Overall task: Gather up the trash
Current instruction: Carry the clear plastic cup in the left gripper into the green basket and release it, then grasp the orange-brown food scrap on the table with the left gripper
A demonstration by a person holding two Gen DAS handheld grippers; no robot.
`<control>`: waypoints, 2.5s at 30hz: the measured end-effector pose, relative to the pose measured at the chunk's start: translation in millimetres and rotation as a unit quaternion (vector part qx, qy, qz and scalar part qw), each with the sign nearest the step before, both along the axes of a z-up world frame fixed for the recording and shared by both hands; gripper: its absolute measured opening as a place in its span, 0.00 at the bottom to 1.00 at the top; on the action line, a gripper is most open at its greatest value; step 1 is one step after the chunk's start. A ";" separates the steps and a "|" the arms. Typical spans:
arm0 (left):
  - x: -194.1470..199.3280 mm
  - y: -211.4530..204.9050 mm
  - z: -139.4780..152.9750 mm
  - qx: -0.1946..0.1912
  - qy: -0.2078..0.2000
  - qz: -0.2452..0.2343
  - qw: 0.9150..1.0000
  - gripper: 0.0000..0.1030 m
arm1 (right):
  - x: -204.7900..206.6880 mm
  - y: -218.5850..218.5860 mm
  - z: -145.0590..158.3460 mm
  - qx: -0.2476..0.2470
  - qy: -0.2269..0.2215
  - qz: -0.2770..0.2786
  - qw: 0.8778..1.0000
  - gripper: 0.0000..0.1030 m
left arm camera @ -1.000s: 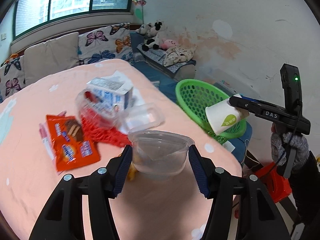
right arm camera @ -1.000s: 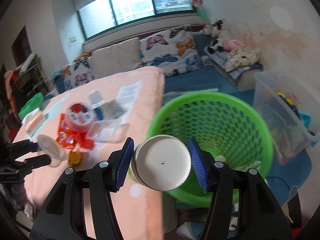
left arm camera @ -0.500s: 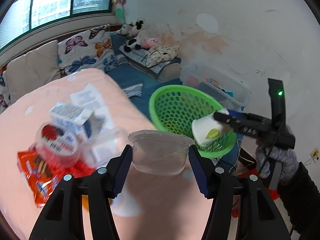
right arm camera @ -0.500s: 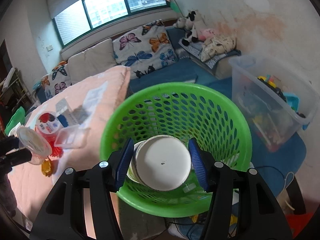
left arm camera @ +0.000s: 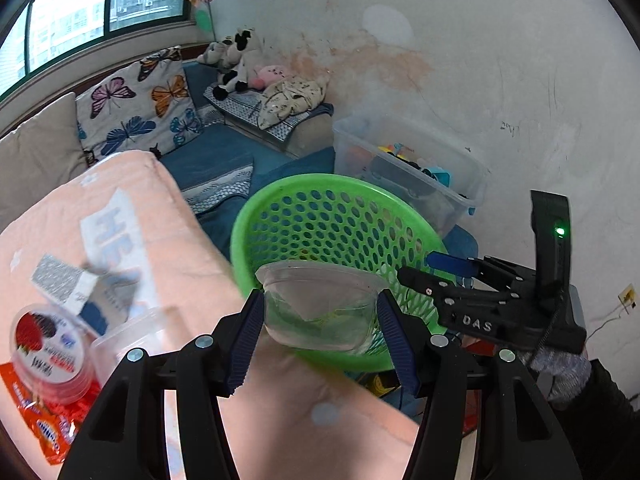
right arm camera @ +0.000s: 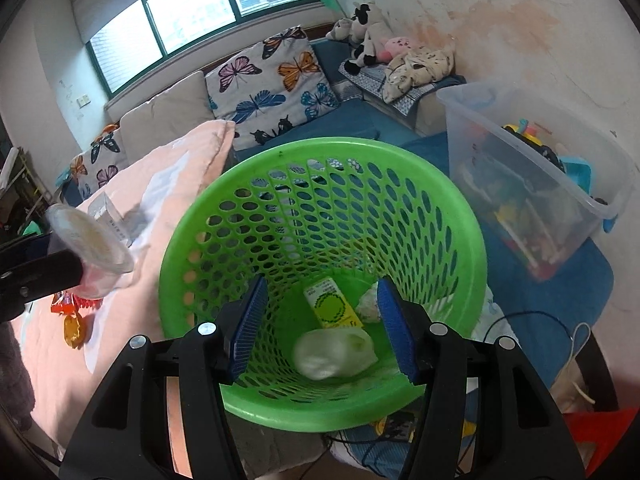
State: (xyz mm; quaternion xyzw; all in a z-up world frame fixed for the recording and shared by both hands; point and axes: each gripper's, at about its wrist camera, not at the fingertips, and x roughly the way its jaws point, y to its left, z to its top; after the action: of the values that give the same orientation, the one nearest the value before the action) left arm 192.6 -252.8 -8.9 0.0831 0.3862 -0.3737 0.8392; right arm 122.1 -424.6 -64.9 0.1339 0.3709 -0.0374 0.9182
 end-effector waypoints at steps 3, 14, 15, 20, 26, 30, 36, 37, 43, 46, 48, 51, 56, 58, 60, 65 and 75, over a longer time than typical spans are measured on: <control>2.4 -12.0 -3.4 0.004 0.003 -0.009 1.000 0.55 | -8.6 -3.0 4.2 0.000 -0.006 -0.002 1.000 0.59; 15.7 -50.4 -25.9 0.037 0.021 -0.023 0.999 0.55 | -42.8 -7.3 13.8 0.002 -0.028 -0.014 1.000 0.74; 17.0 -52.4 -29.2 0.040 0.024 -0.023 0.999 0.55 | -45.2 -6.8 14.7 0.002 -0.029 -0.015 0.999 0.74; 21.3 -58.7 -39.5 0.047 0.039 -0.022 0.998 0.55 | -55.1 -5.0 15.7 0.009 -0.034 -0.015 0.999 0.79; 18.7 -53.7 -43.7 0.038 0.049 -0.015 0.998 0.62 | -61.0 1.0 12.9 0.012 -0.032 -0.011 0.999 0.80; 12.4 -42.8 -38.1 0.031 0.041 -0.008 0.999 0.62 | -63.1 9.3 11.7 0.012 -0.028 -0.005 1.000 0.80; -1.2 -12.8 -27.0 0.018 0.022 0.018 0.999 0.66 | -66.2 24.6 12.7 0.010 -0.026 0.008 1.000 0.81; -3.4 -7.2 -26.2 0.014 0.021 0.022 0.999 0.66 | -66.5 26.9 12.8 0.011 -0.026 0.010 1.000 0.81; -19.0 34.2 -22.7 0.009 0.006 0.054 0.998 0.66 | -67.7 44.9 15.5 0.013 -0.030 0.027 0.999 0.81; -25.1 57.4 -24.3 0.011 0.002 0.074 0.997 0.66 | -66.0 54.6 18.1 0.012 -0.031 0.037 0.999 0.81; -27.7 72.5 -26.1 0.011 0.001 0.086 0.996 0.66 | -64.9 61.6 18.8 0.011 -0.032 0.043 0.998 0.81; -32.4 98.6 -29.9 0.015 -0.004 0.110 0.994 0.66 | -61.4 73.0 20.6 0.010 -0.033 0.055 0.998 0.81; -35.2 134.6 -36.7 0.014 0.000 0.152 0.988 0.71 | -54.7 90.0 21.7 0.009 -0.032 0.073 0.997 0.81; -36.3 147.0 -42.4 0.021 0.000 0.173 0.985 0.71 | -52.2 96.0 21.4 0.010 -0.032 0.079 0.996 0.81; -35.0 157.6 -49.9 0.027 0.009 0.192 0.981 0.71 | -50.0 101.2 20.8 0.010 -0.031 0.085 0.996 0.81; -27.9 173.1 -66.4 0.023 0.044 0.230 0.972 0.71 | -46.6 112.6 19.0 0.010 -0.028 0.099 0.995 0.81; -13.8 175.6 -83.7 0.027 0.078 0.278 0.957 0.71 | -42.8 121.9 14.1 0.015 -0.022 0.109 0.994 0.81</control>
State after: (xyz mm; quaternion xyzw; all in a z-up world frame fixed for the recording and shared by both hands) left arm 178.8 -77.2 -92.6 -0.0346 0.4680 -0.1205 0.8748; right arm 79.2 -302.7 -50.8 0.1071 0.3637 0.0719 0.9226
